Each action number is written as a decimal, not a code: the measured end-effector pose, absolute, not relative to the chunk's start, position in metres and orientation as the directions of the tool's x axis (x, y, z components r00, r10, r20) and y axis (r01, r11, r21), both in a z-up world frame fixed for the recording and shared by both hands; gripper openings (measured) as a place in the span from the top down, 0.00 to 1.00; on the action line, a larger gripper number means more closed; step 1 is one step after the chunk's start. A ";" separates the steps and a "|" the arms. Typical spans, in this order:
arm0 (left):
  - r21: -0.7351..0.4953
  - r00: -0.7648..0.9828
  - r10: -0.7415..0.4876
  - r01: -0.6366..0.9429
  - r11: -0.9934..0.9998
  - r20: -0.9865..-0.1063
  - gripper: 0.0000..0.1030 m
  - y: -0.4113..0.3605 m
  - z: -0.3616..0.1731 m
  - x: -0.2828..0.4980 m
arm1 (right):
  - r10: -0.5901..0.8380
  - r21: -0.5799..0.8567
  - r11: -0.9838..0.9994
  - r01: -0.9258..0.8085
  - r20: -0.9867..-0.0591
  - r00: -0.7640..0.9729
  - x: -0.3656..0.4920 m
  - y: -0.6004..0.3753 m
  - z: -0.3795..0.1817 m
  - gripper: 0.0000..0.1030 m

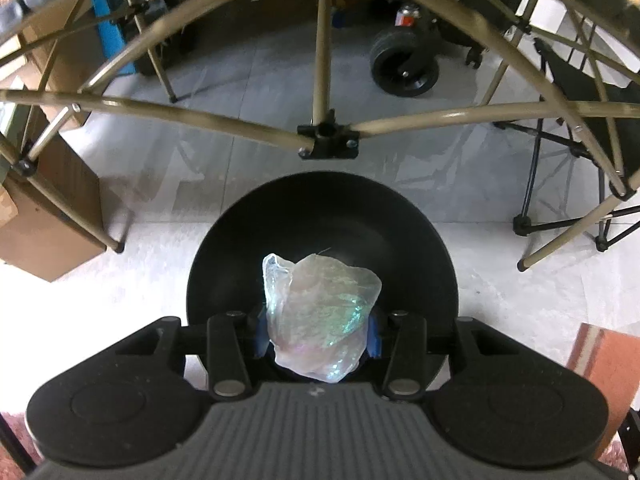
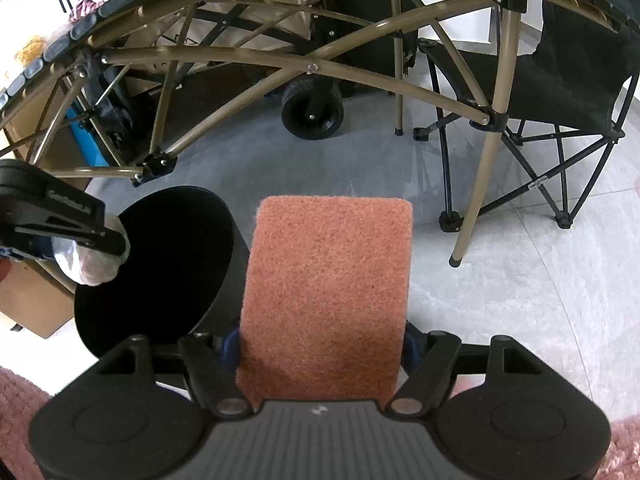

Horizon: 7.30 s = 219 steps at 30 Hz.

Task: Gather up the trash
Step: 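Open the left tool to drop the plastic bag into the bin, then move the right tool over the bin and release the pink pad, then raise both tools back toward the table, then grasp the yellow plush sheep with the left tool while the right tool grasps the pink satin cloth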

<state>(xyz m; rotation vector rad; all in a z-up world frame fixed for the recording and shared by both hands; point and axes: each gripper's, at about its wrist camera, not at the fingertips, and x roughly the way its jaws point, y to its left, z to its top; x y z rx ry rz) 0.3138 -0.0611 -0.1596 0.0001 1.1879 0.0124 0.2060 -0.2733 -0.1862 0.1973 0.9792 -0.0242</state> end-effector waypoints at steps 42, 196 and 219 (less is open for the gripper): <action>0.009 0.352 0.018 -0.028 1.000 -0.936 0.00 -0.043 -0.159 0.306 | 0.071 0.138 0.987 0.080 -0.830 0.553 0.211 -0.261 -0.185 0.30; -0.019 0.681 0.117 -0.189 0.982 -0.723 0.00 0.070 -0.003 0.245 | 0.188 0.124 0.982 -0.142 -0.627 0.756 0.240 -0.179 -0.002 0.00; -0.045 0.780 0.128 -0.196 0.980 -0.613 0.00 0.058 0.031 0.360 | 0.191 0.184 0.976 -0.114 -0.483 0.855 0.354 -0.182 0.009 0.00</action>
